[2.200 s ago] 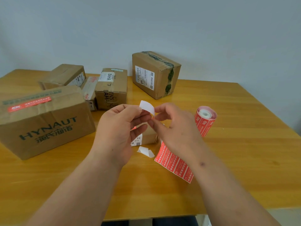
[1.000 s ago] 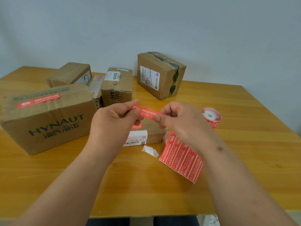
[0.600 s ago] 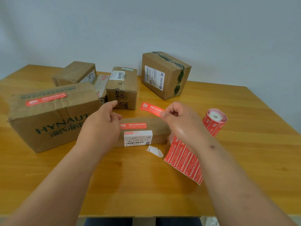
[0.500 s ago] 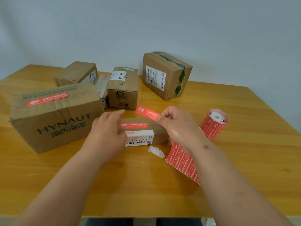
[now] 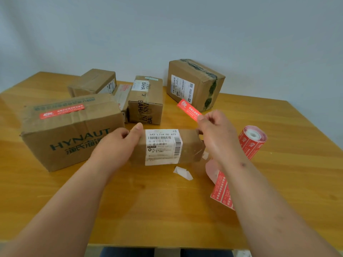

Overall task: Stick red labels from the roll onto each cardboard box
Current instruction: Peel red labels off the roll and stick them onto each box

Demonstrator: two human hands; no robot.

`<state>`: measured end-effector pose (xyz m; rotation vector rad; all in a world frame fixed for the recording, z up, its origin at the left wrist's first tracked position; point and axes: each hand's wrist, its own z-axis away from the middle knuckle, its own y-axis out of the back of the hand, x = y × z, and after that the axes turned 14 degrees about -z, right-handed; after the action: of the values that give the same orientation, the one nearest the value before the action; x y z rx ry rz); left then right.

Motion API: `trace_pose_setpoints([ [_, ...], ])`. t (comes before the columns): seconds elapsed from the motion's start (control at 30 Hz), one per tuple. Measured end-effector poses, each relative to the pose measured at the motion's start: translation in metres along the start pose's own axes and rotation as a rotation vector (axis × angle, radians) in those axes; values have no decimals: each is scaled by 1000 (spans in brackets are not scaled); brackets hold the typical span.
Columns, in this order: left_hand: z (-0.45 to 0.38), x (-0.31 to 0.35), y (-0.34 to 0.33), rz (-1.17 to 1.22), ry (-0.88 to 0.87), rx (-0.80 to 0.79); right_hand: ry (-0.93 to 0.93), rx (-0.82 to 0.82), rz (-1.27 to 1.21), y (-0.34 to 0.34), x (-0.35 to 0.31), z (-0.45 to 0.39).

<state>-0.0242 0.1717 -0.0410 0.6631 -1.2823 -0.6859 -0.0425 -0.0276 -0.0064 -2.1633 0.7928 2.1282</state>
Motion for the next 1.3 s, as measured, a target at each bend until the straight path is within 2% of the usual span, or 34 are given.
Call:
trace_pose_setpoints([
  [0.17, 2, 14, 5, -69, 146, -158, 22, 15, 75, -7, 5, 1],
  [0.27, 0, 15, 4, -101, 199, -152, 3, -1, 67, -11, 12, 1],
  [0.43, -1, 1, 0, -277, 27, -114, -21, -33, 68, -12, 18, 1],
  [0.6, -9, -5, -8, -434, -63, -81, 57, -70, 109, -8, 11, 0],
  [0.9, -22, -8, -17, -309, 24, -34, 38, -244, 94, -21, 9, 5],
  [1.0, -24, -7, -20, -216, 54, -12, 38, -258, 100, -28, 12, 5],
  [1.17, -27, -10, -25, -273, 49, -30, 50, -269, 144, -29, 11, 2],
  [1.3, -27, -6, -24, -130, 63, -27, 11, -290, 178, -28, 11, -3],
])
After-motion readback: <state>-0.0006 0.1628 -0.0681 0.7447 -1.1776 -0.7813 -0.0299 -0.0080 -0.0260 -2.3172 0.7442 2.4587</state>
